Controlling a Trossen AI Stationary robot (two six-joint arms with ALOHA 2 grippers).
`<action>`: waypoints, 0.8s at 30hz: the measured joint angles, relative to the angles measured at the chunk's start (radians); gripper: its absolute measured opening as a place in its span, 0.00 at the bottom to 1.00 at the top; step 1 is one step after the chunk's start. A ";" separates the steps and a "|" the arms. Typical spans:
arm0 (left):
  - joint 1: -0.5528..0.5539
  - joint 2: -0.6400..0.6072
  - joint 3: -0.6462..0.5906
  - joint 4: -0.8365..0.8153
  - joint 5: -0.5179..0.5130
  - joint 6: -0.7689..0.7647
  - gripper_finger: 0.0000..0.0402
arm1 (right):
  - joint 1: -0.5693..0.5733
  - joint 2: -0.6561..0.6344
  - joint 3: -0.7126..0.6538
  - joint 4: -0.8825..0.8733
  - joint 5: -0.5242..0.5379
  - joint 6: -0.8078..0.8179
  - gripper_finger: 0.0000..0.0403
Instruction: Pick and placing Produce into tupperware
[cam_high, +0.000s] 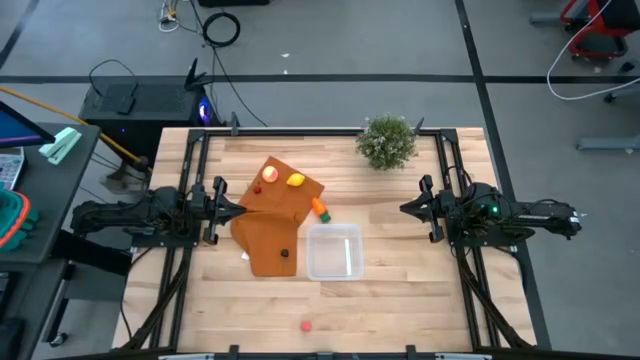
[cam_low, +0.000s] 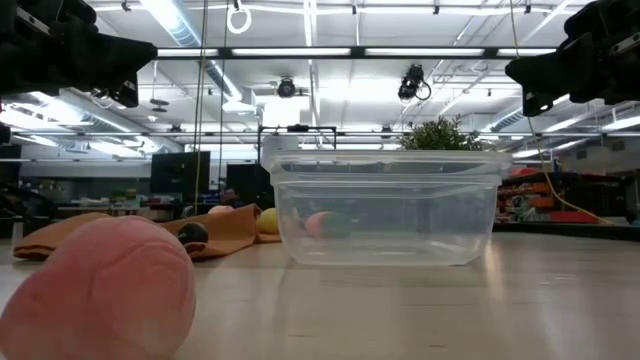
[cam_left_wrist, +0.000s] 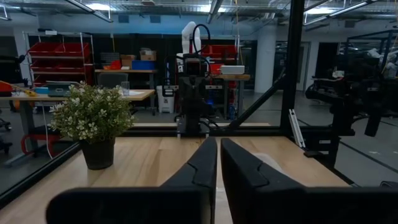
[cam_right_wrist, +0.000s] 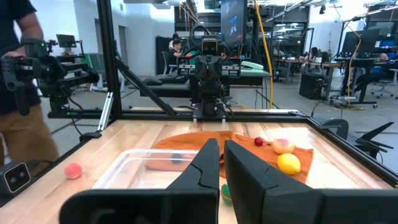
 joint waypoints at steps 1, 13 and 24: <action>0.000 0.000 0.000 0.000 0.000 0.000 0.08 | 0.000 0.000 0.000 0.000 0.000 0.000 0.00; 0.000 0.000 0.000 0.000 0.000 0.000 0.07 | 0.000 0.000 0.000 0.000 0.000 0.000 0.00; 0.000 0.000 0.000 0.000 0.000 0.000 0.09 | 0.000 0.000 0.000 0.000 0.000 0.000 0.00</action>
